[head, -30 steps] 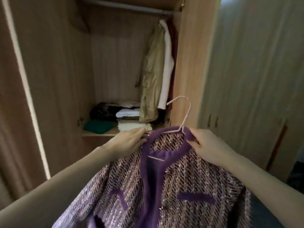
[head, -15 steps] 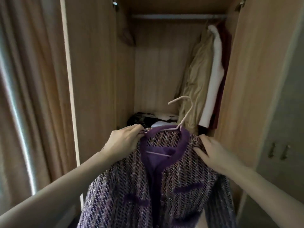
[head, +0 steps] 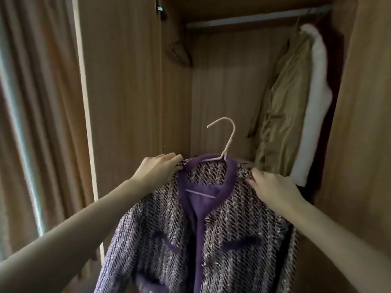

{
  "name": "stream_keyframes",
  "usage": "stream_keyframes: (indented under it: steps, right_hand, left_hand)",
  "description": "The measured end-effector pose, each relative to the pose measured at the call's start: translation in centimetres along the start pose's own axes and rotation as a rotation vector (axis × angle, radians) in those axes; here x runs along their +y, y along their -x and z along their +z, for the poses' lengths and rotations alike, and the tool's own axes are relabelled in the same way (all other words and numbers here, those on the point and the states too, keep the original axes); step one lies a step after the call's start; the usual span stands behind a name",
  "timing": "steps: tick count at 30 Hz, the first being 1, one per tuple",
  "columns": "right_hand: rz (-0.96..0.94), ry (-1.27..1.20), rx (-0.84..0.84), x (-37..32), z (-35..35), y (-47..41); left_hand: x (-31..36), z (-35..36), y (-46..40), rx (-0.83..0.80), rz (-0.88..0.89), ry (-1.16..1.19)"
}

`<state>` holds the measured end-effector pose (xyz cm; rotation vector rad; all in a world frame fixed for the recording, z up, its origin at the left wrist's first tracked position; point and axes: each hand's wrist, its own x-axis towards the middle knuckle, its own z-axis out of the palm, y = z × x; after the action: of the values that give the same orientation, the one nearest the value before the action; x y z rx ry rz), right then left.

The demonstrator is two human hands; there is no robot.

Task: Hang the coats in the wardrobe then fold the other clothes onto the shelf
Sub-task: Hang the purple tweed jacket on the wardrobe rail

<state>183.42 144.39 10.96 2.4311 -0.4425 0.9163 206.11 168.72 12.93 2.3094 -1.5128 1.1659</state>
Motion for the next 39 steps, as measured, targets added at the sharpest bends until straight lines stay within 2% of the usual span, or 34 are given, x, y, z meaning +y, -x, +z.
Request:
stream_keyframes:
  steps: [7, 11, 14, 18, 23, 31, 39]
  right_hand:
    - [-0.032, 0.065, 0.001, 0.4, 4.6, -5.5]
    - [0.021, 0.06, -0.04, 1.1, 5.6, -10.3]
    - [0.086, 0.111, -0.027, 2.7, 6.7, -13.7]
    - [0.201, 0.048, -0.027, 4.2, 8.4, -16.2]
    - [0.242, 0.089, -0.012, 5.8, 10.2, -18.6]
    - [0.23, 0.266, 0.041, 10.0, 12.7, -23.9]
    - [0.299, 0.313, 0.063, 17.0, 15.2, -30.6]
  left_hand:
    - [-3.4, 5.5, -4.3, -0.022, -0.026, 0.055]
    - [-6.0, 7.9, -8.4, -0.03, -0.027, 0.097]
    - [-7.6, 9.2, -12.6, 0.046, 0.002, 0.101]
    - [-8.5, 11.8, -17.3, 0.125, 0.034, 0.147]
    - [-9.1, 15.3, -22.2, 0.118, 0.039, 0.241]
    - [-9.3, 21.0, -29.9, 0.242, 0.039, 0.382]
    - [-6.9, 26.5, -42.3, 0.294, -0.015, 0.494]
